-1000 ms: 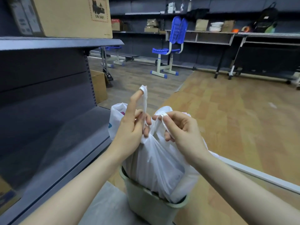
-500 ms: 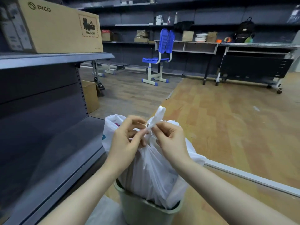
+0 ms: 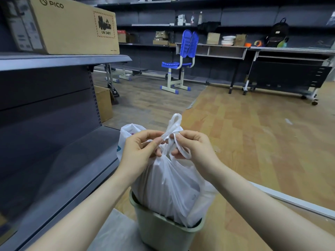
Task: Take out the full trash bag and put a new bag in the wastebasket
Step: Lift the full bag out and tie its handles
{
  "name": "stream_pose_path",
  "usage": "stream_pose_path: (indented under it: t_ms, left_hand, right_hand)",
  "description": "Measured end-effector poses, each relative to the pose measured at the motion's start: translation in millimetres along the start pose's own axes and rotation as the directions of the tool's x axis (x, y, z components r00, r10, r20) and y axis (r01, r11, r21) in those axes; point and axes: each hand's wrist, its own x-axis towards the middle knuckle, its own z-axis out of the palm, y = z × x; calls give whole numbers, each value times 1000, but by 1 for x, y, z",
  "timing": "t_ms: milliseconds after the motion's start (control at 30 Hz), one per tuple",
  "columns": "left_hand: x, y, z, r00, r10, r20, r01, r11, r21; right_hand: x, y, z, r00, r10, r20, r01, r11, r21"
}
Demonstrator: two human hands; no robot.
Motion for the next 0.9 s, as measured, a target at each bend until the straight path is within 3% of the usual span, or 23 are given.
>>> stream_pose_path:
  t_ms: [200, 400, 600, 733, 900]
  left_hand:
    - [0, 0, -4, 996, 24, 87, -30, 997, 72]
    - [-1, -2, -10, 994, -6, 108, -4, 995, 97]
    - [0, -7, -16, 994, -97, 49, 100, 993, -57]
    - [1, -9, -17, 993, -61, 99, 63, 998, -20]
    - [1, -8, -18, 990, 9, 144, -10, 1000, 3]
  right_hand:
    - [-7, 6, 13, 992, -90, -86, 92, 996, 21]
    - [-10, 7, 15, 989, -145, 1, 144, 988, -62]
    - [-8, 0, 13, 996, -79, 49, 86, 983, -162]
    - [-8, 7, 21, 991, -121, -55, 108, 975, -195]
    - [-12, 12, 24, 986, -159, -46, 144, 960, -241]
